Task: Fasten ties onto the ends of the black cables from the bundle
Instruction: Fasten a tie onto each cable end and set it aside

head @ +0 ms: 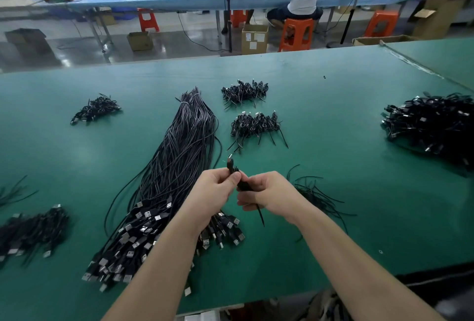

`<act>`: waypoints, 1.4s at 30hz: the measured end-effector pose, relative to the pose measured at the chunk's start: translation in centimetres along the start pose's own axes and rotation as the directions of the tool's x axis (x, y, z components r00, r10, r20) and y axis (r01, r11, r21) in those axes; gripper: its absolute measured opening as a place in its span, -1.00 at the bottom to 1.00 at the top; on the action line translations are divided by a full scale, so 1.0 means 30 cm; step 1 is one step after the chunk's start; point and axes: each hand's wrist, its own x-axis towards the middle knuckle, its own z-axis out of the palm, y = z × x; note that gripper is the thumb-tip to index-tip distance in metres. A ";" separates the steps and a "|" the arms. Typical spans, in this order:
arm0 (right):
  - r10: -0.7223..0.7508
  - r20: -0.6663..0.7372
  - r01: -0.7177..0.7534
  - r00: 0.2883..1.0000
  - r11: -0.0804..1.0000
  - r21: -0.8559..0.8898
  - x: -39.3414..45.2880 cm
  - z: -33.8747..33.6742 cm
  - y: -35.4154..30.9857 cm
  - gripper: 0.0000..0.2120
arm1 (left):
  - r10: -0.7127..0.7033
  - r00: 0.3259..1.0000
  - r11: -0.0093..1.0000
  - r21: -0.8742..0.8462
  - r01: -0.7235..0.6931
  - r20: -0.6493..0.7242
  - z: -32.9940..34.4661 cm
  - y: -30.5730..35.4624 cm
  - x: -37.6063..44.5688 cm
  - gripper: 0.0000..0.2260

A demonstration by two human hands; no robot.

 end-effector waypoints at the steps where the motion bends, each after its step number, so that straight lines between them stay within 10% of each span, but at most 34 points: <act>1: 0.005 0.001 -0.005 1.000 1.000 0.024 0.001 0.006 0.008 -0.94 | -0.010 1.000 1.000 0.030 0.010 -0.006 0.001 0.000 0.006 -0.78; 10: 0.029 -0.116 -0.015 0.993 0.992 0.124 0.018 0.027 0.045 -0.92 | -0.054 0.981 0.986 -0.164 0.023 -0.185 0.003 -0.020 0.031 -0.80; 20: 0.052 -0.092 -0.064 0.994 0.989 -0.133 0.010 0.031 0.063 -0.84 | 0.068 0.993 0.903 0.429 -0.022 -0.094 -0.013 -0.057 0.068 -0.75; 32: -0.012 -0.035 -0.002 0.999 0.923 -0.385 0.021 0.073 0.103 -0.74 | -0.018 0.999 0.919 0.392 0.035 -0.049 -0.018 -0.064 0.085 -0.78; 37: 0.137 0.004 -0.137 0.991 0.990 0.022 0.028 0.103 0.130 -0.64 | -0.059 0.997 0.972 0.232 0.048 0.043 -0.035 -0.067 0.075 -0.83; 42: 0.227 0.270 -0.331 0.936 0.832 0.446 0.025 0.089 0.120 -0.68 | -0.053 0.992 0.973 0.228 0.026 0.111 -0.055 -0.068 0.072 -0.84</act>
